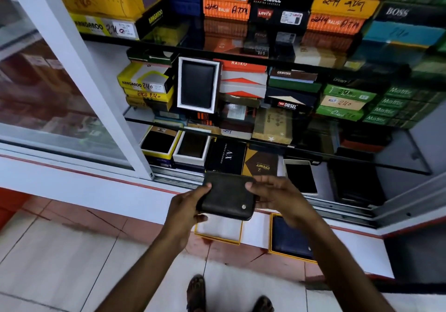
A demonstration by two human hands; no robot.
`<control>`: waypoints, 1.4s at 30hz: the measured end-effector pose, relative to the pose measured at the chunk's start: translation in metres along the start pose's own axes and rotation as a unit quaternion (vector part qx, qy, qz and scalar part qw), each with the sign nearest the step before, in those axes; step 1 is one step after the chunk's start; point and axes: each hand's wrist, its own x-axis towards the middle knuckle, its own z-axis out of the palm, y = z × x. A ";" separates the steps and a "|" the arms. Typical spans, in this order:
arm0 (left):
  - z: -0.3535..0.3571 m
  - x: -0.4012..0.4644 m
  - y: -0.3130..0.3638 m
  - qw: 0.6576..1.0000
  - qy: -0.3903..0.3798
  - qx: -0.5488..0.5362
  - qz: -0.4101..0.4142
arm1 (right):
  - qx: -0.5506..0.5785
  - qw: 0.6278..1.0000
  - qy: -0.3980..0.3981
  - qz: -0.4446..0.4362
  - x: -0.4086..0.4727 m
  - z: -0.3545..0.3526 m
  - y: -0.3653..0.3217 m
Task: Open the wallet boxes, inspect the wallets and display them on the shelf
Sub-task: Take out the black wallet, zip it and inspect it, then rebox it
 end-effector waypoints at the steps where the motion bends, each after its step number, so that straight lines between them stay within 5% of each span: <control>1: 0.003 -0.004 0.009 1.000 -0.011 -0.001 0.016 | 0.007 1.000 -0.006 -0.011 -0.007 -0.005 -0.009; 11: 0.024 -0.046 0.057 0.980 -0.163 0.010 0.115 | 0.049 0.991 0.040 -0.116 -0.063 -0.026 -0.049; 17: 0.028 -0.040 0.068 0.955 -0.227 0.031 0.189 | 0.002 0.954 0.117 -0.275 -0.090 -0.019 -0.062; 21: 0.030 -0.032 0.082 0.919 -0.310 -0.014 0.242 | -0.083 0.909 0.061 -0.403 -0.110 -0.006 -0.070; 24: 0.031 -0.031 0.092 0.901 -0.360 -0.023 0.243 | -0.055 0.908 0.006 -0.414 -0.112 -0.005 -0.081; 28: 0.032 -0.034 0.101 0.894 -0.378 0.024 0.241 | -0.251 0.846 0.074 -0.464 -0.097 -0.008 -0.119; 32: 0.032 -0.038 0.113 0.877 -0.400 0.087 0.251 | -0.465 0.753 0.024 -0.466 -0.087 -0.003 -0.159; 38: 0.025 -0.037 0.125 0.869 -0.428 0.103 0.224 | -0.497 0.754 -0.023 -0.430 -0.096 -0.006 -0.188; 42: 0.027 -0.032 0.125 0.924 -0.342 -0.014 0.171 | -0.497 0.745 0.034 -0.443 -0.105 -0.010 -0.186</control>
